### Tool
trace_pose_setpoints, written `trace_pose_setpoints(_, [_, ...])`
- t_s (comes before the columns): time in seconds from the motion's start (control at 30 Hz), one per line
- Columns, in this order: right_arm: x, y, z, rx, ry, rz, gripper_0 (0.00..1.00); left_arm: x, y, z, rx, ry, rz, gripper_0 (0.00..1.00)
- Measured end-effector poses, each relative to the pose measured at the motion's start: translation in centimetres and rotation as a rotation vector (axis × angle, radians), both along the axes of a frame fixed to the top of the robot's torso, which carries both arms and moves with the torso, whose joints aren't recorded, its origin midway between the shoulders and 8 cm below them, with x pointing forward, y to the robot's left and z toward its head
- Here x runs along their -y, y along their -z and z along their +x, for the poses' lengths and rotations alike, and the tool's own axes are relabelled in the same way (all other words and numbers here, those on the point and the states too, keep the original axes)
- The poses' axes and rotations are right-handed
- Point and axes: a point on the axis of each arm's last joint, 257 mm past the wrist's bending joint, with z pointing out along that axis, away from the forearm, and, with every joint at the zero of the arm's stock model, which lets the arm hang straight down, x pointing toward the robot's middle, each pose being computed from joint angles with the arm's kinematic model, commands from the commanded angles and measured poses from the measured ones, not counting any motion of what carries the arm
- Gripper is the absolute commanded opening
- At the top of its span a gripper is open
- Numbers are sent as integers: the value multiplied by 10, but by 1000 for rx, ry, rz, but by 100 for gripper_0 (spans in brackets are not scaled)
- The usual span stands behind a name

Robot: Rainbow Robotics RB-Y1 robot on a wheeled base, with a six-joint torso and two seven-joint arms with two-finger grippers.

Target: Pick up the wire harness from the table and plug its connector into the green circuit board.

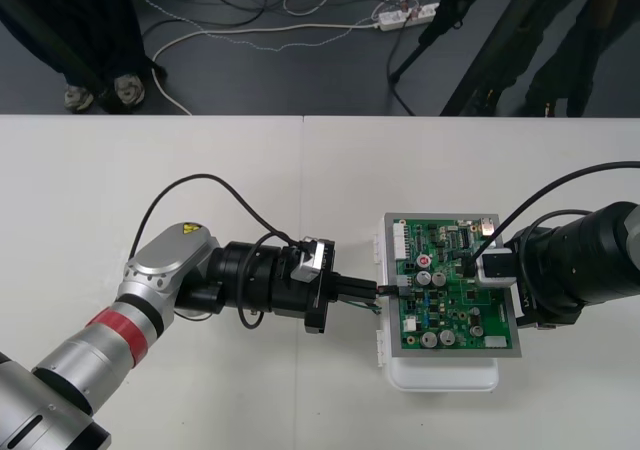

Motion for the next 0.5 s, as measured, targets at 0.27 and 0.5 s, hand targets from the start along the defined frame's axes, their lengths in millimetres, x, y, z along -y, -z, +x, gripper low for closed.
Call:
trace_pose_setpoints(0.27, [0,0,0,0,0,0,100,0,0,0,3,1,3,0])
trace_pose_setpoints(0.5, [0,0,0,0,0,0,100,0,4,0,8,3,17,0])
